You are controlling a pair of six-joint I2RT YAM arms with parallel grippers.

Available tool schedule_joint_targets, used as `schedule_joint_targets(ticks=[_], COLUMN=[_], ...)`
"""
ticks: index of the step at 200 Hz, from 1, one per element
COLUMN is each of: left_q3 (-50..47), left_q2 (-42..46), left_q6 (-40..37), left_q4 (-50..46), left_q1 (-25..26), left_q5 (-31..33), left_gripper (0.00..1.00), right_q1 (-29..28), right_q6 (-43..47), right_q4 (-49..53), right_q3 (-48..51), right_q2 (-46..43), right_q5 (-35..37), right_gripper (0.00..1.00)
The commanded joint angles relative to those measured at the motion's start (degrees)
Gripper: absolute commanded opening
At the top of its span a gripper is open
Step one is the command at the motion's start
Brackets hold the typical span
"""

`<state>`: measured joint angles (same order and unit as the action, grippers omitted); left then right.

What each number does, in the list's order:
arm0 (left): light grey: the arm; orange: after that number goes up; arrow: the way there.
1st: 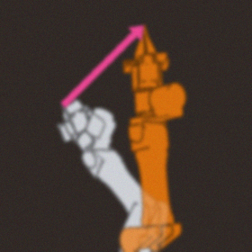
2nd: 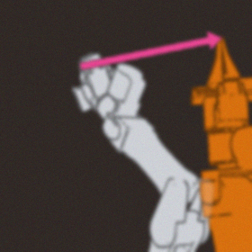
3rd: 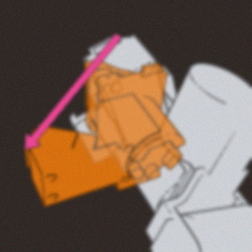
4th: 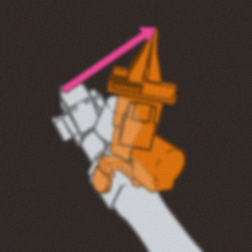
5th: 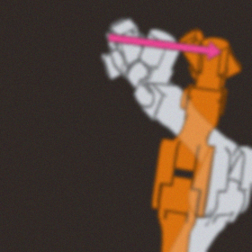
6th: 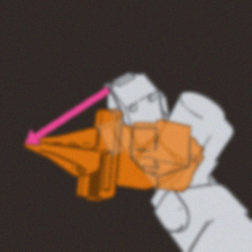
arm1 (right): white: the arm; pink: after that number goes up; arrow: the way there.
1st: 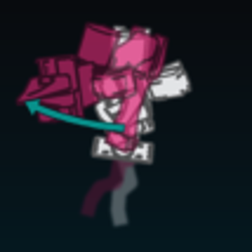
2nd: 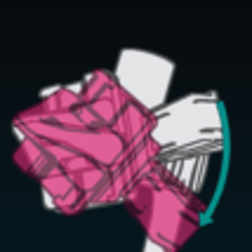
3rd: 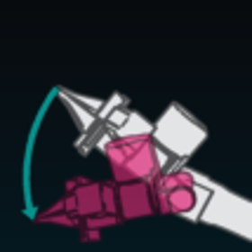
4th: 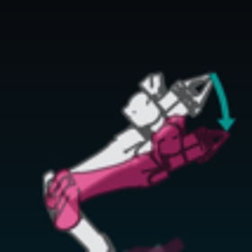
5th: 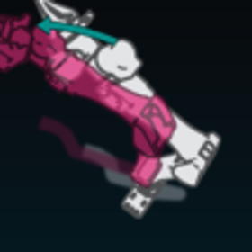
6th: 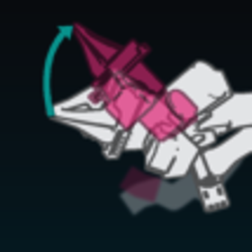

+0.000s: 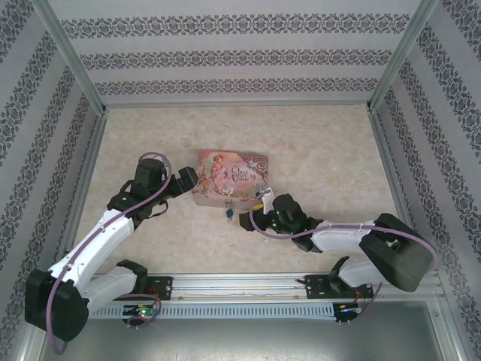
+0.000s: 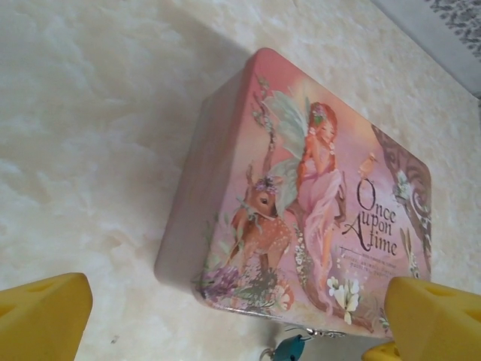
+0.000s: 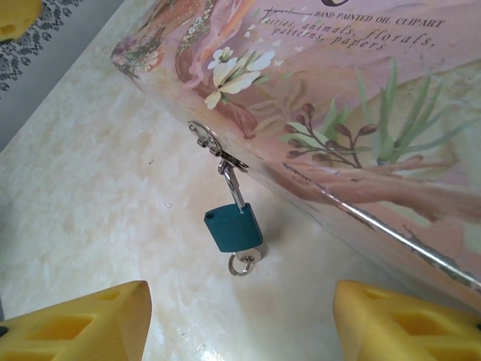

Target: Unlock the padlock with the key

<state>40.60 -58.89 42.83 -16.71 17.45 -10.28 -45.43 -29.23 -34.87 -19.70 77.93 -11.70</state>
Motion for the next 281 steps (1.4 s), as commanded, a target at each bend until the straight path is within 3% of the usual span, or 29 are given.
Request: schedule_joint_targets(ticks=[1,139,239,281], left_q3=[-0.79,0.62,-6.67,-7.94], left_q2=[-2.72,-19.34,-18.04,-13.99], left_q6=[-3.51,-4.67,-0.56,1.99], left_q4=[6.48,12.67,15.31,18.2], left_q1=[-1.28,-2.61,-2.56,-2.54], left_q5=[-6.06,-6.07,-5.89,-7.42], left_gripper=[1.0,0.97,0.93,0.94], right_q1=[1.1,10.59,15.45,15.99], right_q6=[-0.67,1.97,2.95,2.36], right_q4=[-0.28,-0.98,-1.16,-0.94], right_q3=[-2.15,-10.2,-17.04,-17.17], right_q2=[-0.34,8.87,17.53,17.24], right_q5=[-2.05,-10.71,-16.8,-16.97], right_gripper=[0.65,0.68,0.68,0.67])
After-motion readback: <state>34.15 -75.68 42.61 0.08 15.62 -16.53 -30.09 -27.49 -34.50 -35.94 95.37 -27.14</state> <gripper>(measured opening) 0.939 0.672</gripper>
